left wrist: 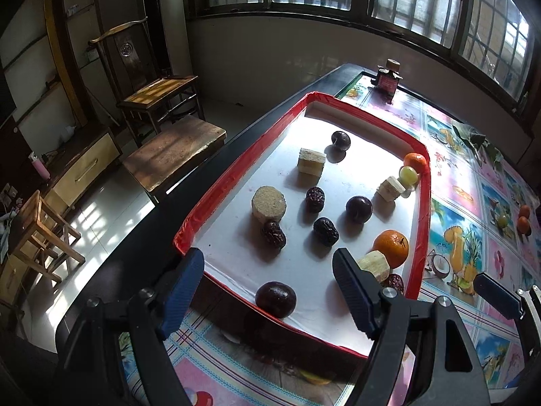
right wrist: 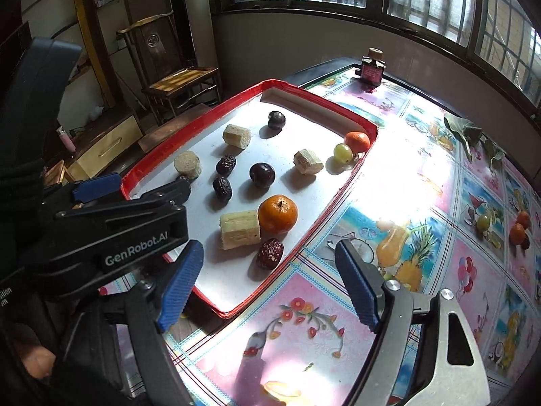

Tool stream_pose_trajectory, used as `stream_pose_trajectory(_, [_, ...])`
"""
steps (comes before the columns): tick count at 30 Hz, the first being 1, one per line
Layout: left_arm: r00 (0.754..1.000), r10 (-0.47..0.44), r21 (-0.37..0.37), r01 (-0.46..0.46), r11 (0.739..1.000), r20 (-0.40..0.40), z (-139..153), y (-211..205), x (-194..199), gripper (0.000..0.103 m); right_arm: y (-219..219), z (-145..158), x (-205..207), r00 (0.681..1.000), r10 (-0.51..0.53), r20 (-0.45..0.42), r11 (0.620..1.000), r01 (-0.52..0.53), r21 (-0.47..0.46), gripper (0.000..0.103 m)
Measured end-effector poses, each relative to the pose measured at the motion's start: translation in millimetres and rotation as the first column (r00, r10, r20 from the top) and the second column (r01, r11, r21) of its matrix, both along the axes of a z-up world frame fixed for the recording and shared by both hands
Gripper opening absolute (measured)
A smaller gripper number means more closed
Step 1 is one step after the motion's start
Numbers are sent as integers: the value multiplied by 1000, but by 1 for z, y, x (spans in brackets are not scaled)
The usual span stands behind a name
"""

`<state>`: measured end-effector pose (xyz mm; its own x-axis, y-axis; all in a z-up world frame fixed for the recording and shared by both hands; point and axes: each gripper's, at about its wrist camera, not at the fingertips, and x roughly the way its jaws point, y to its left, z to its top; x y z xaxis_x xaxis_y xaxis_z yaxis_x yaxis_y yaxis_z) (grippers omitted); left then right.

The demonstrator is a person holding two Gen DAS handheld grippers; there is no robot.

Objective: Organize fruits

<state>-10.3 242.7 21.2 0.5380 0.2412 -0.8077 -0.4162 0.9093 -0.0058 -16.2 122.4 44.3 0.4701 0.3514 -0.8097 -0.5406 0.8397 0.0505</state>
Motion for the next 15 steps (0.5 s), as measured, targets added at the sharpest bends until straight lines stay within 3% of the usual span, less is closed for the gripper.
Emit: stream_pose_trajectory(15, [999, -41, 10, 41, 999, -3, -2, -35, -45, 79, -65, -6, -39, 998, -41, -54, 999, 41, -3, 81])
